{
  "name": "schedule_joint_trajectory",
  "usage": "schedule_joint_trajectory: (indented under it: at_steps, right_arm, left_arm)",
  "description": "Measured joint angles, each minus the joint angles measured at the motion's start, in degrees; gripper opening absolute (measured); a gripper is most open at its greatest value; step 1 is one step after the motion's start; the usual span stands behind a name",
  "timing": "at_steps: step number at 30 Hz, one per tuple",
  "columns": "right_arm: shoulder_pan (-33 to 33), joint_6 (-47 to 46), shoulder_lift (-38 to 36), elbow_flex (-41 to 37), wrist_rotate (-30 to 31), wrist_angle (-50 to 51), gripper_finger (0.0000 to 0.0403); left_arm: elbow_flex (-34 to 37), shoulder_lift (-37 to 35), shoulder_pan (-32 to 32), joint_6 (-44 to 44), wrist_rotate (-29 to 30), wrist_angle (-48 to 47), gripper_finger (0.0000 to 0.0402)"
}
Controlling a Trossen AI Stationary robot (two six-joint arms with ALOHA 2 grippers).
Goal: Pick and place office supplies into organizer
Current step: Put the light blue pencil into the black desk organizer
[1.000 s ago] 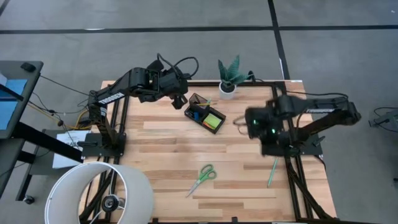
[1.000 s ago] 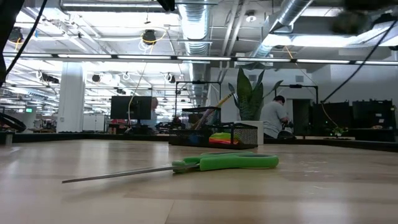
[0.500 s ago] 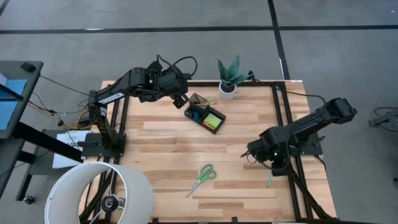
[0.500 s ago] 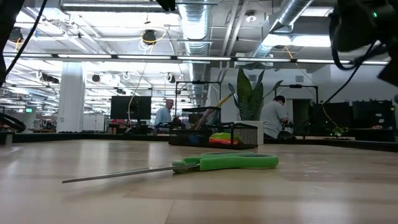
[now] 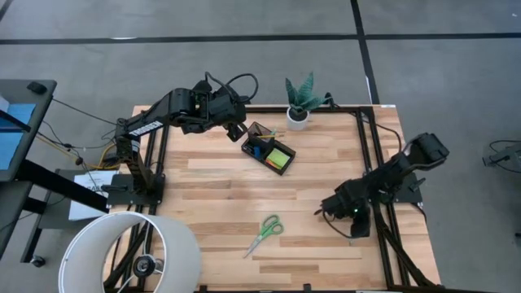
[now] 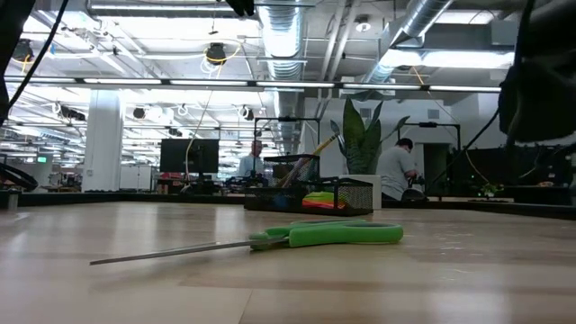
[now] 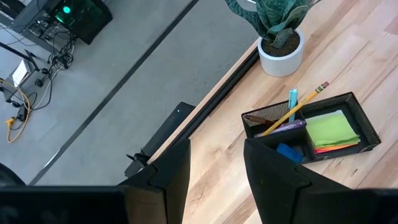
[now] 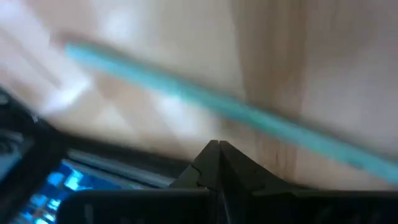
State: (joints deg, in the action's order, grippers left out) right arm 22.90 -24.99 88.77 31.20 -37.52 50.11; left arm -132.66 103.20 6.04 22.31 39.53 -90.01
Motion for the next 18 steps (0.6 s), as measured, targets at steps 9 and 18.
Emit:
schedule_joint_trajectory:
  at_steps: [9,18]
  right_arm:
    - [-1.60,-2.21,1.07,0.25,1.47,-4.34,0.0001]
    - [-4.39,-1.11,1.05,3.20,4.83,-5.63,0.0000]
  left_arm:
    - [0.00,0.00,0.00,0.00,-0.05,-0.01,0.0144]
    - [0.00,0.00,0.00,-0.33,-0.11,-0.01,0.0144]
